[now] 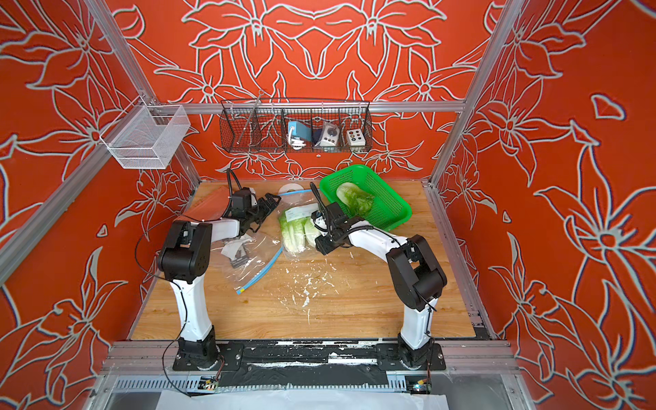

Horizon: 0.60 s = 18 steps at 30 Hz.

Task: Open the zip-top bag and take out the chinese cabbages
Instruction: Adjust the zipper food storage bag at the center of the board.

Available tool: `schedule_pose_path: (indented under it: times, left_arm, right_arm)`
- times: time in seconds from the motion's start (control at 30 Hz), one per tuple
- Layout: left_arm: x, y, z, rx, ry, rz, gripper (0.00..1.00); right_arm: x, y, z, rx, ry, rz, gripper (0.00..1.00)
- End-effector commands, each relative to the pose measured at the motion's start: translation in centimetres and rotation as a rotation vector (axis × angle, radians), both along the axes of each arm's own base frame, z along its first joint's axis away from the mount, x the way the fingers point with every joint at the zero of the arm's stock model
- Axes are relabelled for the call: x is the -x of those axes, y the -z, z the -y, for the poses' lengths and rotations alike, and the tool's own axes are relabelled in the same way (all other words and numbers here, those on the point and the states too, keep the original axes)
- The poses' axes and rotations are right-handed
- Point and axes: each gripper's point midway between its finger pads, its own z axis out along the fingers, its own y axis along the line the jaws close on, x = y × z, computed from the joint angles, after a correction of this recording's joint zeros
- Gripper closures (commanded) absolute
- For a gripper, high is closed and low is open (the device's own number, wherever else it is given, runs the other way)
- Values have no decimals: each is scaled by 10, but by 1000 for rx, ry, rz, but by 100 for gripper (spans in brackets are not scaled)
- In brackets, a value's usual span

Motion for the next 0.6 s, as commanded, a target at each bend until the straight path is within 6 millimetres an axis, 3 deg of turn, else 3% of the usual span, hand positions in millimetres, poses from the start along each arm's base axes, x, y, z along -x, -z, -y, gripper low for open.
schedule_pose_path:
  times: [0.0,0.07,0.13,0.2,0.33,0.57]
  left_arm:
    - [-20,-14,7,36,13,54,4]
    - [-27,-15,15,78,41,80,21]
    - [-30,-20,21,118,66,108,50]
    - [-28,-29,22,126,74,143,70]
    - [-17,-57,23,121,92,218,98]
    - [16,-110,19,75,71,251,100]
  right_arm:
    - [2,0,-1,-9,-30,-5,51]
    - [3,-4,-1,-14,-33,5,51]
    - [4,-10,2,-16,-28,17,51]
    - [5,-19,4,-22,-24,39,51]
    - [6,-48,8,-56,-6,99,50]
    - [5,-116,9,-179,36,278,39]
